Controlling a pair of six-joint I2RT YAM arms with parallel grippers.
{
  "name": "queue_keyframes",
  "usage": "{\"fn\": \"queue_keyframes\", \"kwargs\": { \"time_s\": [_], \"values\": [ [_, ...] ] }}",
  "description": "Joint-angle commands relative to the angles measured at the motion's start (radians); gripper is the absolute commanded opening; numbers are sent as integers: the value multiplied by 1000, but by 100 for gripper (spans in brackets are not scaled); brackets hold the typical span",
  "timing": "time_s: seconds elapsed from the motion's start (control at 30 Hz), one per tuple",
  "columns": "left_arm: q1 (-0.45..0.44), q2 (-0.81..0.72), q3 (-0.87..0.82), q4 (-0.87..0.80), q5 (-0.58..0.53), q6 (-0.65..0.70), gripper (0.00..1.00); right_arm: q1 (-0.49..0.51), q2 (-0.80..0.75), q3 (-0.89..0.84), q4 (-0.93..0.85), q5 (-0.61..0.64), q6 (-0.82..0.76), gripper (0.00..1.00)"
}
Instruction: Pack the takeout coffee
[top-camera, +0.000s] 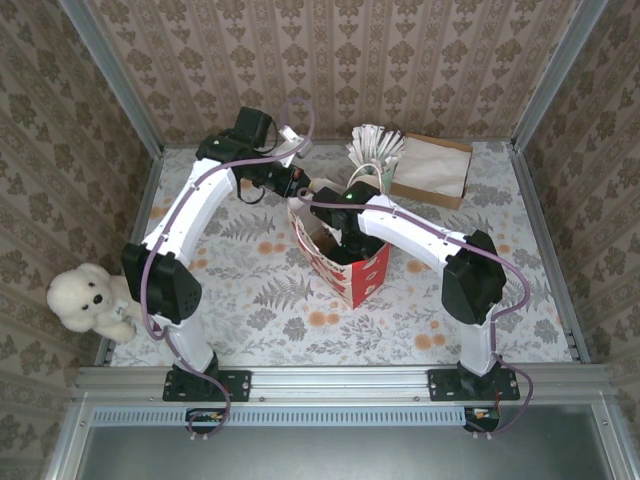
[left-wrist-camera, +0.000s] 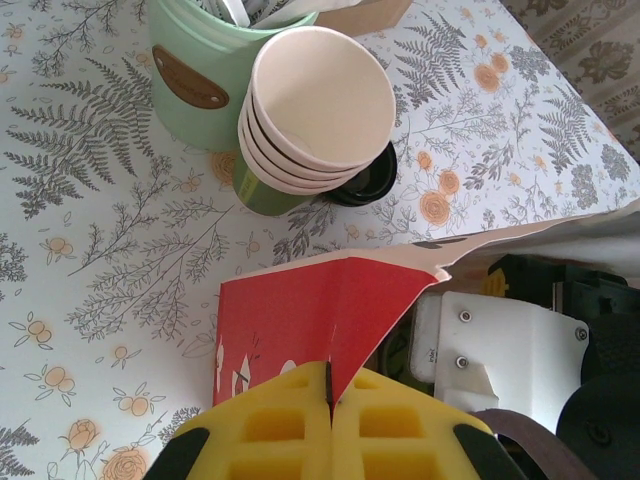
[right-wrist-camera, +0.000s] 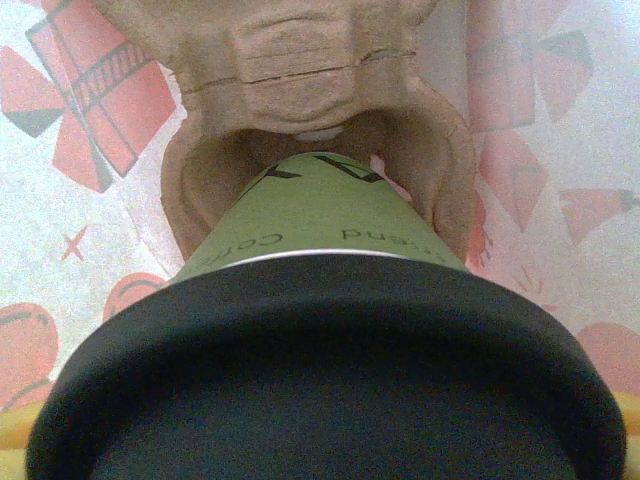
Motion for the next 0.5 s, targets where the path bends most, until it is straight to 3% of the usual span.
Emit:
{"fn": "queue_keyframes", "kwargs": {
  "time_s": [0.0, 0.47],
  "values": [
    [4, -42, -10, 34, 9, -19, 0, -6, -17, -2, -41, 38, 8, 65],
    [3, -45, -10, 30, 4, -14, 0, -6, 16, 23, -57, 48, 18, 65]
  ]
}}
